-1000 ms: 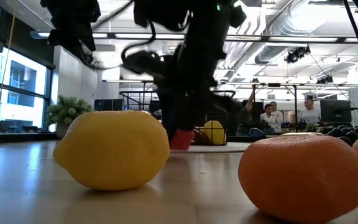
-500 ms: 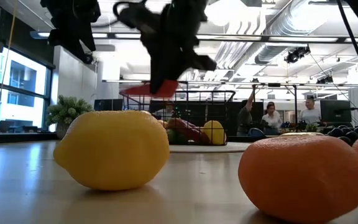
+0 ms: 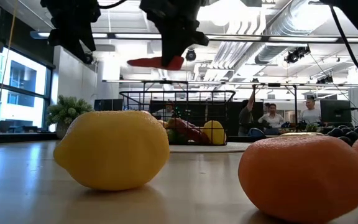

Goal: Build produce basket
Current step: Put the carrot into the wire basket

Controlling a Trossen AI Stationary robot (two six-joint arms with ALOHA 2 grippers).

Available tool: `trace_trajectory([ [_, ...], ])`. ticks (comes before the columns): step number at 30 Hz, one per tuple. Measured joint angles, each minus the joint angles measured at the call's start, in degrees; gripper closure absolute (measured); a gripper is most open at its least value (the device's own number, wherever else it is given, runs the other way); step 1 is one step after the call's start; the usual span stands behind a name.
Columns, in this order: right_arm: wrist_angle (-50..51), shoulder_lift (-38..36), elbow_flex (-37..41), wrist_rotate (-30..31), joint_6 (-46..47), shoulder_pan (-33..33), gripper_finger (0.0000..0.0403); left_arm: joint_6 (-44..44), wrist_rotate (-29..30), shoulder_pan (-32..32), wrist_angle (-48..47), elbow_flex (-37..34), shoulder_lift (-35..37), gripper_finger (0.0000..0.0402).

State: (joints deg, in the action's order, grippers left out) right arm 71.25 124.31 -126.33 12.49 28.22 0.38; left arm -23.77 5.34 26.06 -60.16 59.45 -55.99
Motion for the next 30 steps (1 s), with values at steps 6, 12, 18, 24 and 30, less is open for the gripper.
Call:
trace_trajectory([
  [6, 5.2, 0.0, -3.4, -0.6, -14.5, -4.5, 0.0354, 0.0, 0.0, 0.0, 0.0, 0.0, 0.0, 0.0126],
  [12, 9.4, 0.0, -4.2, -1.0, -31.1, -9.9, 0.0351, 0.0, 0.0, 0.0, 0.0, 0.0, 0.0, 0.0126],
  [18, 10.8, 0.0, -4.1, -1.1, -48.6, -14.4, 0.0349, 0.0, 0.0, 0.0, 0.0, 0.0, 0.0, 0.0126],
  [24, 10.6, 0.0, -4.1, -1.1, -56.3, -19.0, 0.0348, -0.1, 0.0, 0.0, 0.0, 0.0, 0.0, 0.0126],
  [30, 10.6, 0.0, -4.1, -2.2, -63.7, -22.2, 0.0347, -0.1, 0.2, 0.0, 0.0, 0.0, 0.0, 0.0126],
])
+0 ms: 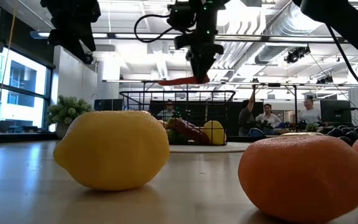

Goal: Build produce basket
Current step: Put the carrot into the wire basket, then put the right orange into the wire basket

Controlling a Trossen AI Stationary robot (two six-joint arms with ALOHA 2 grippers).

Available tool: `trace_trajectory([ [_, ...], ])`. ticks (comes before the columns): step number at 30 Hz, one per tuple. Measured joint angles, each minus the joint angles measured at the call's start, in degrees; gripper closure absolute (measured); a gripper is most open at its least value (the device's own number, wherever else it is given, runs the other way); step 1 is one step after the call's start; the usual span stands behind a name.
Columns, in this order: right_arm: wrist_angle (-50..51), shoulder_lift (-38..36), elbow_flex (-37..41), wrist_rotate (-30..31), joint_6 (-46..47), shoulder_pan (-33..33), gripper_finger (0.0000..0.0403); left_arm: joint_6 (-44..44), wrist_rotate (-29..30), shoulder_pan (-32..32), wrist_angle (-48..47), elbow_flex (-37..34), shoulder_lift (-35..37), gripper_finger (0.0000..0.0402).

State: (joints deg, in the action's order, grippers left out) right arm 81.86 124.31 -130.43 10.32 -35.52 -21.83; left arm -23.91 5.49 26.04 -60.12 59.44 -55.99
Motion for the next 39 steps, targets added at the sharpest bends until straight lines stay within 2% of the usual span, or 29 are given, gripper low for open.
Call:
trace_trajectory([
  [4, -1.3, 0.0, 0.0, -1.4, -3.6, -0.7, 0.0333, -0.1, 1.0, 0.0, 0.0, 0.0, 0.0, 0.0126],
  [10, -1.8, 0.0, 0.0, -4.4, -8.2, -1.1, 0.0284, 0.0, 1.3, 0.0, 0.0, 0.0, 0.0, 0.0126],
  [17, -4.7, 0.0, 0.0, -3.8, -10.1, 0.0, 0.0260, 0.1, 1.4, 0.0, 0.0, 0.0, 0.0, 0.0126],
  [22, -6.1, 0.0, 0.0, 4.7, -4.7, 1.4, 0.0259, 0.1, 1.3, 0.0, 0.0, 0.0, 0.0, 0.0126],
  [24, -5.5, 0.0, 0.0, 6.3, -2.6, 2.1, 0.0258, 0.1, 0.6, 0.0, 0.0, 0.0, 0.0, 0.0126],
  [34, 2.6, 0.0, -4.6, 5.7, 15.0, 6.7, 0.0258, 0.1, -9.6, 0.0, 0.0, 0.0, -0.6, 0.0126],
  [39, 4.2, -2.9, -3.7, 5.6, 25.0, 8.8, 0.0258, 0.1, -11.2, -1.8, 0.0, 0.0, -0.6, 0.0126],
])
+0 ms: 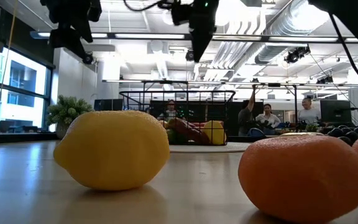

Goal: Build produce basket
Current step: Put the right orange into the wire basket

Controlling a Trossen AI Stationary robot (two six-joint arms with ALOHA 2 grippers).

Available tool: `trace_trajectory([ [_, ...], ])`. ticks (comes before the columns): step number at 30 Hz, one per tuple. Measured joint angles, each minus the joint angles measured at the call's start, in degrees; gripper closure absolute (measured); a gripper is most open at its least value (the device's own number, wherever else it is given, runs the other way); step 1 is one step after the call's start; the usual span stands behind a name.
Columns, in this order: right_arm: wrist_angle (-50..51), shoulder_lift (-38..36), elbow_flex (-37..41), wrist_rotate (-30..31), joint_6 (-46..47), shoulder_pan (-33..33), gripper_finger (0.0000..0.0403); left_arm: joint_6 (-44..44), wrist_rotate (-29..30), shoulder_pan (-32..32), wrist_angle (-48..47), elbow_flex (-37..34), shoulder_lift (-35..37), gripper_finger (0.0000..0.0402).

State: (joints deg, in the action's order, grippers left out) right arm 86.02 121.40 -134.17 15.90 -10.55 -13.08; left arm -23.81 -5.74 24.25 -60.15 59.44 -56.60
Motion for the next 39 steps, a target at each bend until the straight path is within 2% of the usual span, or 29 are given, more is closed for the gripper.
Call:
trace_trajectory([
  [8, 4.0, -4.4, 0.0, -0.5, 16.5, 3.8, 0.0258, -1.5, 0.9, -6.8, 0.0, 0.0, 0.0, 0.0126],
  [15, 4.0, -6.8, 0.0, -10.1, 27.9, 8.9, 0.0258, -4.8, 1.0, -13.2, 0.3, 0.0, 0.0, 0.0126],
  [20, 4.0, -7.0, 0.0, -13.4, 33.2, 14.1, 0.0258, -6.2, 2.0, -17.3, 0.3, 0.0, 0.0, 0.0126],
  [34, 4.0, -4.5, 0.0, -12.8, 48.1, 29.3, 0.0258, -10.5, 3.4, -27.2, 0.4, 0.0, 0.0, 0.0126],
  [39, 4.0, -2.4, 0.0, -12.8, 50.1, 33.8, 0.0258, -10.6, 5.0, -29.1, 0.4, 0.0, 0.0, 0.0126],
])
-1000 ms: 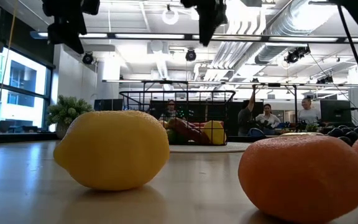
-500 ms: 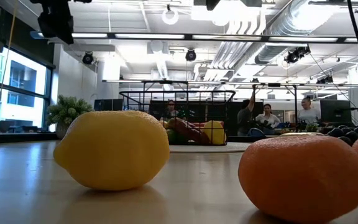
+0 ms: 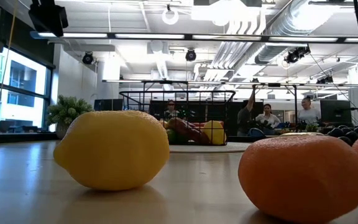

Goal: Build produce basket
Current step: Put the right orange into the wire basket

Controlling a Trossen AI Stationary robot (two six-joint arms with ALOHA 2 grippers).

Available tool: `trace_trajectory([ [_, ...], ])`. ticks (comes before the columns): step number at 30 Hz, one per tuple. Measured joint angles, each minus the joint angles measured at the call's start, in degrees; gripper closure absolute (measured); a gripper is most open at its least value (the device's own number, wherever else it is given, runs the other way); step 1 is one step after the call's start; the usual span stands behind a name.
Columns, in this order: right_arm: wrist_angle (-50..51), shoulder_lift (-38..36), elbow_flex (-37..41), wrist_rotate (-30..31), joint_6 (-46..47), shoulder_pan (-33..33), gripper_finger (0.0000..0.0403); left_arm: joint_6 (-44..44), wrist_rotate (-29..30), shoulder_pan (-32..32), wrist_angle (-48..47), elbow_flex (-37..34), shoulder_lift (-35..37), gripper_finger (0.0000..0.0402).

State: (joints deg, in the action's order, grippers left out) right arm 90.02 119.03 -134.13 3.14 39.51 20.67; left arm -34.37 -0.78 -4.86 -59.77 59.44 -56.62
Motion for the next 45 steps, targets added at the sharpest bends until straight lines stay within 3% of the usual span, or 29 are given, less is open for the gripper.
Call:
trace_trajectory([
  [9, 0.0, 0.7, 0.0, -0.1, 2.6, 5.0, 0.0208, 0.0, 0.0, -0.5, 0.0, 0.0, 0.0, 0.0126],
  [15, 0.0, 1.3, 0.0, -0.1, -0.9, 9.3, 0.0168, -1.0, 0.0, -0.5, 0.0, 0.0, 0.0, 0.0126],
  [27, -2.5, 10.1, 0.0, 1.0, -8.9, 17.8, 0.0164, -1.5, 0.0, -0.5, 0.1, 0.0, 0.0, 0.0126],
  [45, -7.7, 19.8, 0.0, -0.4, -13.0, 18.0, 0.0165, -1.5, 0.1, -0.5, 0.0, 0.0, 0.0, 0.0126],
])
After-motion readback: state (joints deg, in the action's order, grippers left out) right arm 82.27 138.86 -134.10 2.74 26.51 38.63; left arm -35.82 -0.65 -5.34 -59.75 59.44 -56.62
